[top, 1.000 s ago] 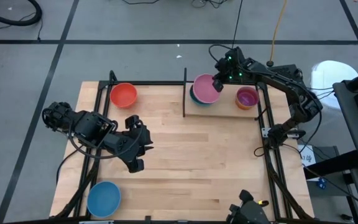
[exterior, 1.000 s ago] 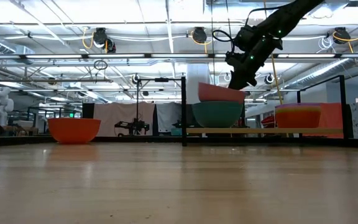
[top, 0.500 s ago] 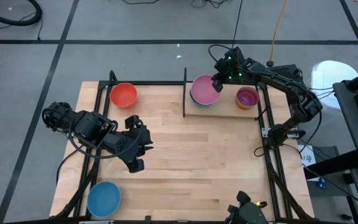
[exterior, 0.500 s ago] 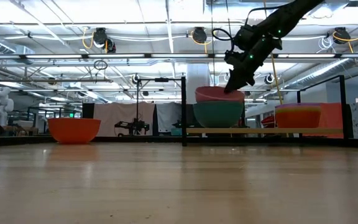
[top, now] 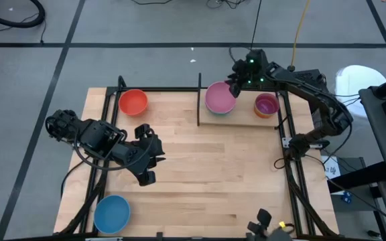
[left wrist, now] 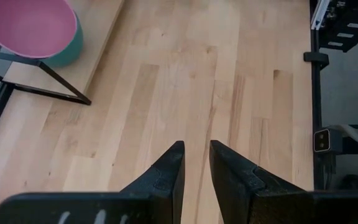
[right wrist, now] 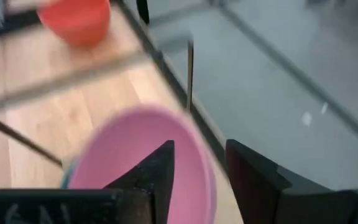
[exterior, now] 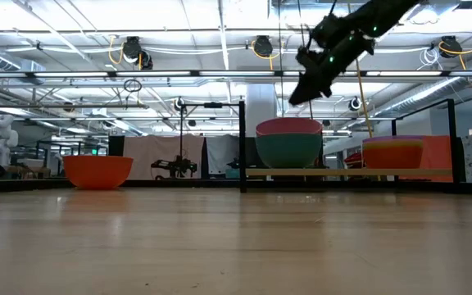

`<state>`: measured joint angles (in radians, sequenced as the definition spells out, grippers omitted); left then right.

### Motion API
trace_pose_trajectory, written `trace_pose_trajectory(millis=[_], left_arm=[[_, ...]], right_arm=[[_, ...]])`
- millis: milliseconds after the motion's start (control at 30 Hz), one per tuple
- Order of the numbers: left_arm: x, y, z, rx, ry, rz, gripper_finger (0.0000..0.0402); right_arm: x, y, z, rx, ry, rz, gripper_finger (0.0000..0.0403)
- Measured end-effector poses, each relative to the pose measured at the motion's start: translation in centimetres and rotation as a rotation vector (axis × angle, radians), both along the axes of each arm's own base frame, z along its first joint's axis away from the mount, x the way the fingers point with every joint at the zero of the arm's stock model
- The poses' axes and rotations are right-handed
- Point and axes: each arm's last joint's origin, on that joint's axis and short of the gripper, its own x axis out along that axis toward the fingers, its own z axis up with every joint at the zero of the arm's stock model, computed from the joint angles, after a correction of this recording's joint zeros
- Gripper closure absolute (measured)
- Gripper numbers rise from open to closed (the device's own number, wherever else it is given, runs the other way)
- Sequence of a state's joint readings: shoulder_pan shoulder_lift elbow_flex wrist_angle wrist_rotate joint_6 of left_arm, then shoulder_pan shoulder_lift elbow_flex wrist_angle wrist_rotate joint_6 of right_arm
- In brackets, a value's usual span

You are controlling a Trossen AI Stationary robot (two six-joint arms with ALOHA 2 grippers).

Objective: Place and stack bowls onto a shelf
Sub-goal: Stack the large pink bowl on top of the large green bowl on the shelf

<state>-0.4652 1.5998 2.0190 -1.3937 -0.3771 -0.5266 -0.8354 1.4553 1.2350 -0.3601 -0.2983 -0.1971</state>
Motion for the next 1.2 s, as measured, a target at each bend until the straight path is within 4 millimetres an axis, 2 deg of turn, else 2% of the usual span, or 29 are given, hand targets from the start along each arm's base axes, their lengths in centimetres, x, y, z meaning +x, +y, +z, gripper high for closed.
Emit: trace_pose_trajectory(millis=[100, 233, 433, 733, 1000, 1200], left_arm=[[0.0, 0.0, 0.0, -0.002, 0.0, 0.003, 0.0321], [0.0, 0.0, 0.0, -0.005, 0.0, 0.005, 0.0321], [0.0, 0.0, 0.0, -0.005, 0.0, 0.005, 0.0321], [0.0, 0.0, 0.0, -0.002, 0.0, 0.002, 0.0321], [0.0, 0.0, 0.0, -0.001, 0.0, 0.002, 0.0321], [0.0, 0.0, 0.0, -0.006, 0.0, 0.008, 0.0321]], right_arm=[[-0.3, 0.7, 1.9, -0.114, -0.053, 0.024, 0.0262], [-0.4, 0.8, 2.5, -0.215, -0.045, 0.065, 0.0284], [0.2, -0.3, 1.9, -0.265, -0.012, -0.019, 0.0389], [1.9, -2.1, -0.3, -0.25, -0.029, -0.032, 0.0402], [2.6, -2.7, -1.7, -0.216, -0.021, -0.023, 0.0403], [3.3, -3.3, -3.6, -0.163, 0.003, -0.015, 0.0403]])
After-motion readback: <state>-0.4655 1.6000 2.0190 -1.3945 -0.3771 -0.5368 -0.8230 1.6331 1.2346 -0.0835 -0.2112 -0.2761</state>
